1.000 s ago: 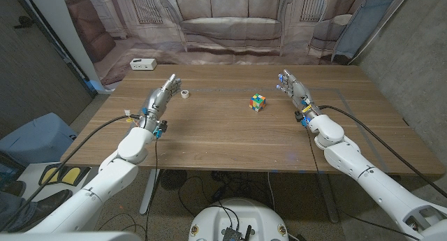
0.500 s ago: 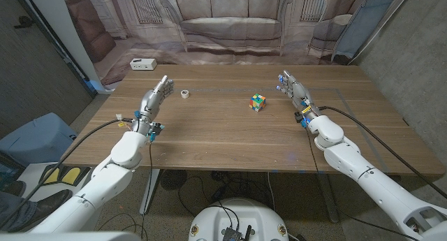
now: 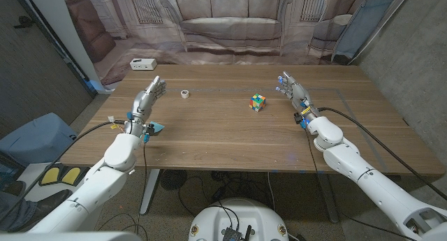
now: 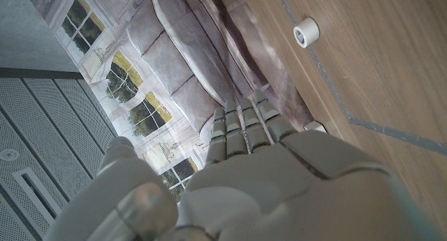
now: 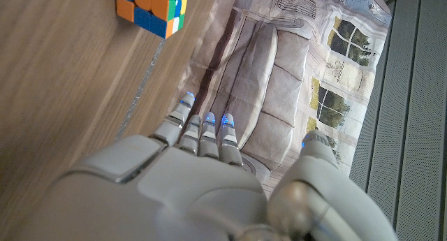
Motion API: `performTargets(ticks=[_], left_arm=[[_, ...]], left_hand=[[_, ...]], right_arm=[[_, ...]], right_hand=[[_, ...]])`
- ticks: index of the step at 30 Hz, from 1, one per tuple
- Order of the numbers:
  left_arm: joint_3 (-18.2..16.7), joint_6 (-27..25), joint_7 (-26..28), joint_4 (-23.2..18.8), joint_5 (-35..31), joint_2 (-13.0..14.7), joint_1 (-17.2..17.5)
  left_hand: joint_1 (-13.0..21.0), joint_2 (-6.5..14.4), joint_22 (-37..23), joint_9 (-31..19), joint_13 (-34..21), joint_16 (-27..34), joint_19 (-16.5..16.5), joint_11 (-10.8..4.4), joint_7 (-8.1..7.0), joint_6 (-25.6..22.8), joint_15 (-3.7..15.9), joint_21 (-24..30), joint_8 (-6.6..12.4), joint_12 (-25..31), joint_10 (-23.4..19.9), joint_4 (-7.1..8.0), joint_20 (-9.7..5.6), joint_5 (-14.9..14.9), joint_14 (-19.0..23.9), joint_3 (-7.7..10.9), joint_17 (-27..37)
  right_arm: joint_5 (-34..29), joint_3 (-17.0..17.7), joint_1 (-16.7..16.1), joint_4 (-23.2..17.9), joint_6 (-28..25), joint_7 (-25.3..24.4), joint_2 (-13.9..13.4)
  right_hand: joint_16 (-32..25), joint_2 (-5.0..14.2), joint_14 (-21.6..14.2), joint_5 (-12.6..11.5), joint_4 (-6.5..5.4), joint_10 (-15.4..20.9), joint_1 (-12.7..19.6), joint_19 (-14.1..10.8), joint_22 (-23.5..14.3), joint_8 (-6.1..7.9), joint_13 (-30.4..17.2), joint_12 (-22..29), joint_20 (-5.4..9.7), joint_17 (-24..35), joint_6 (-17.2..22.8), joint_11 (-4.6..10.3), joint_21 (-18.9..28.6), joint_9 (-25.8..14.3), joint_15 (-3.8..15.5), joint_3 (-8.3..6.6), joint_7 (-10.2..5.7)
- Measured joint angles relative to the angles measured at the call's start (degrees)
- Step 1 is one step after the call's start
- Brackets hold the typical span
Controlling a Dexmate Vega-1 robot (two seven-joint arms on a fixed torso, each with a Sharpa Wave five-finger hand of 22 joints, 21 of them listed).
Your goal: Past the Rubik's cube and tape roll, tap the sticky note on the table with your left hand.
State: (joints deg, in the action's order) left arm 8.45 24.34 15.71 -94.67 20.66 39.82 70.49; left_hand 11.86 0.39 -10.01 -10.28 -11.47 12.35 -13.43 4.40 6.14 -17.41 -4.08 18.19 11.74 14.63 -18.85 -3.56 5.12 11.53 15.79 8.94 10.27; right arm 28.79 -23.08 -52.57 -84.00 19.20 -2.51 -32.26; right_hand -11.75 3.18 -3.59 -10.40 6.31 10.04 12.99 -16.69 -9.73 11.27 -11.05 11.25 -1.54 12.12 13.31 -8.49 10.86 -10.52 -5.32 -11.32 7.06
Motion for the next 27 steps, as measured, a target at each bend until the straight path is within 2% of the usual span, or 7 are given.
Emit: performTargets(ticks=[12, 27], left_arm=[[-3.0, -2.0, 3.9, -2.2, -3.6, 0.9, 3.2], [-6.0, -7.8, 10.4, -5.4, -12.4, 2.1, 6.8]], left_hand=[[0.2, -0.2, 0.0, 0.0, 0.0, 0.0, -0.3, -0.31, 0.11, -0.5, -0.13, -0.4, 0.00, 0.0, -0.3, -0.19, 0.31, 0.0, 0.5, 0.19, 0.0], [0.2, -0.2, 0.0, 0.0, 0.0, 0.0, -1.3, -0.51, 0.03, -1.5, -0.01, -0.9, 0.00, 0.0, -1.1, -0.42, 0.33, 0.0, 1.0, -0.05, 0.0]], right_arm=[[-0.3, -0.2, -0.2, -0.4, -0.3, -0.4, 0.1], [-1.1, -0.6, -0.5, -1.2, -0.6, -1.5, 0.5]], right_hand=[[0.0, 0.00, 0.0, 0.0, 0.00, 0.0, 0.0, 0.0, 0.0, 0.00, 0.0, 0.0, 0.00, 0.0, 0.0, 0.00, 0.0, 0.0, 0.00, 0.00, 0.00], [0.0, 0.00, 0.0, 0.0, 0.00, 0.3, 0.0, 0.0, 0.0, 0.00, 0.0, 0.2, 0.00, 0.0, 0.0, 0.31, 0.0, 0.0, 0.00, 0.00, -0.01]])
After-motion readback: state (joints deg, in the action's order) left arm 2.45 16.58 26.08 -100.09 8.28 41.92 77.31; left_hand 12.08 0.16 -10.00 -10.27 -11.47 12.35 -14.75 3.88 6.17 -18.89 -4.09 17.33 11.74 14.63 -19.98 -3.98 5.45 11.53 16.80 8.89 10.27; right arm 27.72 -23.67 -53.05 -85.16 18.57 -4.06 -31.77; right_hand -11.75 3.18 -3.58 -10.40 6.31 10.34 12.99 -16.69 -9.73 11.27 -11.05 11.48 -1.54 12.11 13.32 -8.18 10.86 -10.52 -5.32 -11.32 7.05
